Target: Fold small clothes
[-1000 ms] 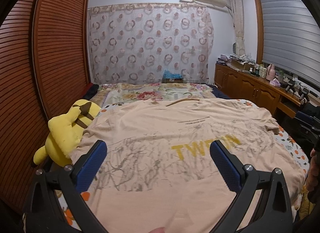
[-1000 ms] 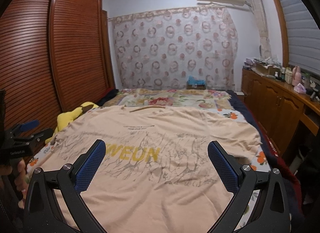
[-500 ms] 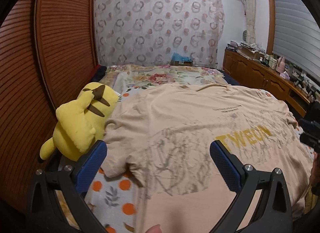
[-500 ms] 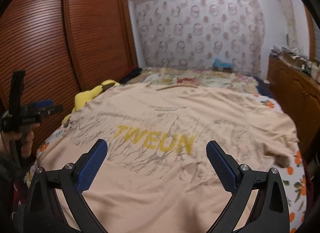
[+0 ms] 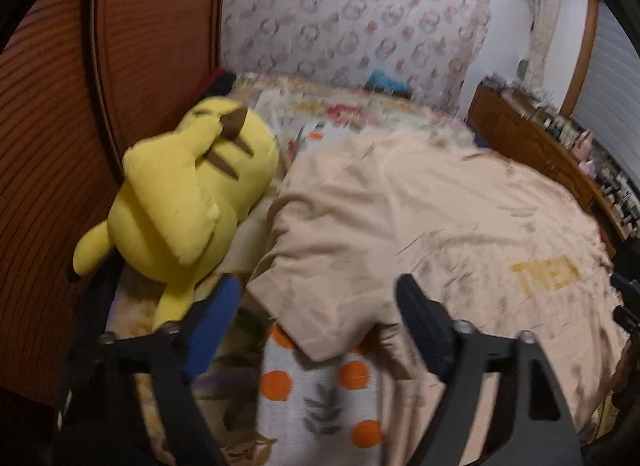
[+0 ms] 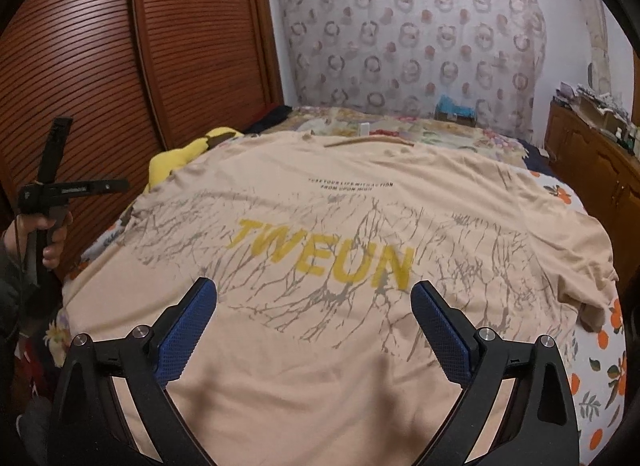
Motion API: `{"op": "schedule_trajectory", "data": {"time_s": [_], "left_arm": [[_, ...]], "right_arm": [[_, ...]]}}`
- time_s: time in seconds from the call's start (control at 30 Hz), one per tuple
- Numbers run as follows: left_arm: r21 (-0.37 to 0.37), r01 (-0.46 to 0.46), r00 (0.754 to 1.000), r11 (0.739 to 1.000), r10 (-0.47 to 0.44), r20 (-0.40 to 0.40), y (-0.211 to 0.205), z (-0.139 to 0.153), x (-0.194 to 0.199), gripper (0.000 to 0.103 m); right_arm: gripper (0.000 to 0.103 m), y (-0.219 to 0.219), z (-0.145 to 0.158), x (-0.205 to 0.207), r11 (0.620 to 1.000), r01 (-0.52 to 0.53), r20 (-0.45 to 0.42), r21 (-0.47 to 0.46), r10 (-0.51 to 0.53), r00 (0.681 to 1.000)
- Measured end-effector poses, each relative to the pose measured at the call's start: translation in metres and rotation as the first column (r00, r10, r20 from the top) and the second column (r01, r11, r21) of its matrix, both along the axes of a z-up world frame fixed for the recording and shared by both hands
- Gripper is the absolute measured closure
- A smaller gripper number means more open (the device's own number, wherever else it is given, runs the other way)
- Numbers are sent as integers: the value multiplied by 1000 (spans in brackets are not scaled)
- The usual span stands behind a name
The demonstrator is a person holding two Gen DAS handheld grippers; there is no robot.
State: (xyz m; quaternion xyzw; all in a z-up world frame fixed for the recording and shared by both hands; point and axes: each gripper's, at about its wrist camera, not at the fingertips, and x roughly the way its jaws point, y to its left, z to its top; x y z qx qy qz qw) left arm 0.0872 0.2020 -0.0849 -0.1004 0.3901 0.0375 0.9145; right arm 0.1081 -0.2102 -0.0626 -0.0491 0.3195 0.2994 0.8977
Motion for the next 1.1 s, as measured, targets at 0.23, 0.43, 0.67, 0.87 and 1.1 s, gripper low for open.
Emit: {"op": "schedule_trajectory", "data": {"time_s": [0.23, 0.43, 0.67, 0.87, 1.1], "left_arm": [[-7, 34, 995, 999, -35, -89, 1, -22, 13, 53], [69, 36, 994, 997, -29, -109, 4, -23, 22, 96], [155, 92, 994, 984, -80, -78, -10, -4, 20, 103], [116, 180, 983, 977, -184, 25, -43, 42, 29, 103], [101, 346, 931, 933, -354, 83, -116, 83, 45, 103]], "right_arm": [[3, 7, -3, 7, 1000, -27, -26, -11, 27, 999], [4, 26, 4, 12, 997, -74, 0, -37, 74, 997], [9, 56, 8, 19, 986, -155, 6, -62, 155, 988], [15, 71, 10, 25, 980, -187, 11, -67, 188, 982], [16, 50, 13, 33, 988, -142, 9, -58, 143, 990]]}}
